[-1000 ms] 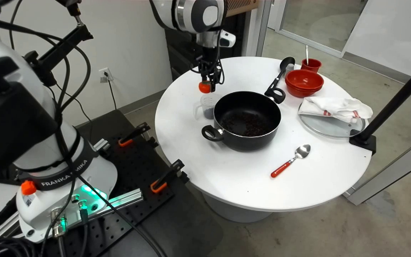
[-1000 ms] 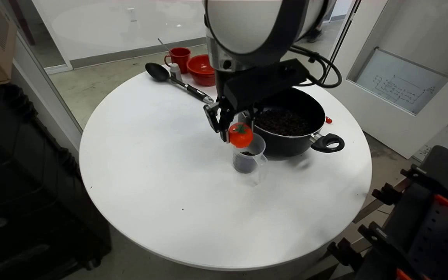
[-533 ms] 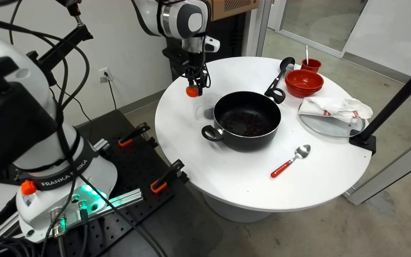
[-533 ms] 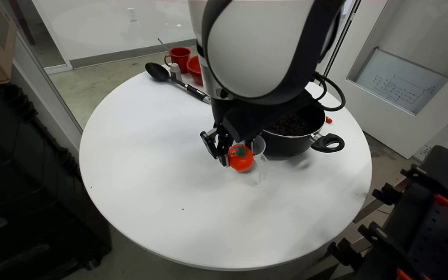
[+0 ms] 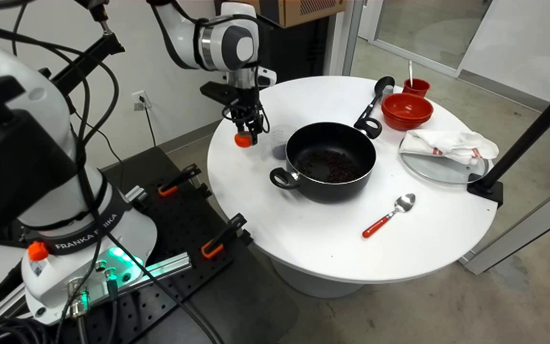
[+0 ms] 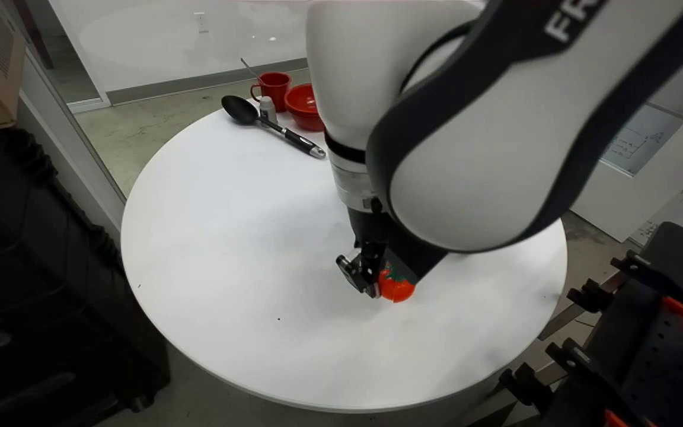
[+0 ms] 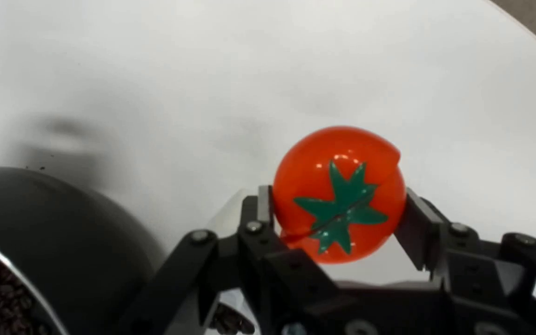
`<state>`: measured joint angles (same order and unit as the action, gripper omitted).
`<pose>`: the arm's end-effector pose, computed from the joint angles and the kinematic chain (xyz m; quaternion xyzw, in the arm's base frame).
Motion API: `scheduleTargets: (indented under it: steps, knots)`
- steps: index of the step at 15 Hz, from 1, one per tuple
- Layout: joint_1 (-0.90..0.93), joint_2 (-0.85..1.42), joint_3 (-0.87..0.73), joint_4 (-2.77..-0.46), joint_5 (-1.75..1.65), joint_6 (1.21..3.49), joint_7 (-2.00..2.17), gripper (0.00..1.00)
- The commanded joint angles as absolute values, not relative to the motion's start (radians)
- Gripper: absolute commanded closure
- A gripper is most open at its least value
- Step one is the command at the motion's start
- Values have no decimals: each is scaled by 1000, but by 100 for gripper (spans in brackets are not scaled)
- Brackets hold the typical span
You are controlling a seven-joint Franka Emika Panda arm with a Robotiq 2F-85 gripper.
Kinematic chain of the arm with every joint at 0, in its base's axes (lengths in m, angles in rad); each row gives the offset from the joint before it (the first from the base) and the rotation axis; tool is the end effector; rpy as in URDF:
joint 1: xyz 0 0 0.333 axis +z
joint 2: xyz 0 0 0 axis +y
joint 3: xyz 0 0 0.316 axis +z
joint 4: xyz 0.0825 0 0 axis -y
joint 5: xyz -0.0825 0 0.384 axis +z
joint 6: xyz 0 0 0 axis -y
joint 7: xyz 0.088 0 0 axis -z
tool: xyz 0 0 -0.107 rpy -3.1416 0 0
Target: Remove the tomato from the black pot and put it on the table
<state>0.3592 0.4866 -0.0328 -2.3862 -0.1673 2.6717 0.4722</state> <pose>0.4410 0.1527 0.1030 0.9942 0.0066 -0.0778 0.0740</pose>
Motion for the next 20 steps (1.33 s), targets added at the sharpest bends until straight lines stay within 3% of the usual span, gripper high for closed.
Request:
scheduleTargets:
  steps: [1,11,12,13,14,20]
  knots:
    - [386,512,-54,-2449,-205,2741,470,62]
    - [396,645,-145,-2470,-193,2964,384,62]
    - [394,642,-149,-2473,-189,2974,371,29]
    - [392,642,-151,-2476,-185,2984,358,13]
    - [391,642,-153,-2481,-181,2993,347,4]
    - [377,565,-141,-2550,-166,2980,275,0]
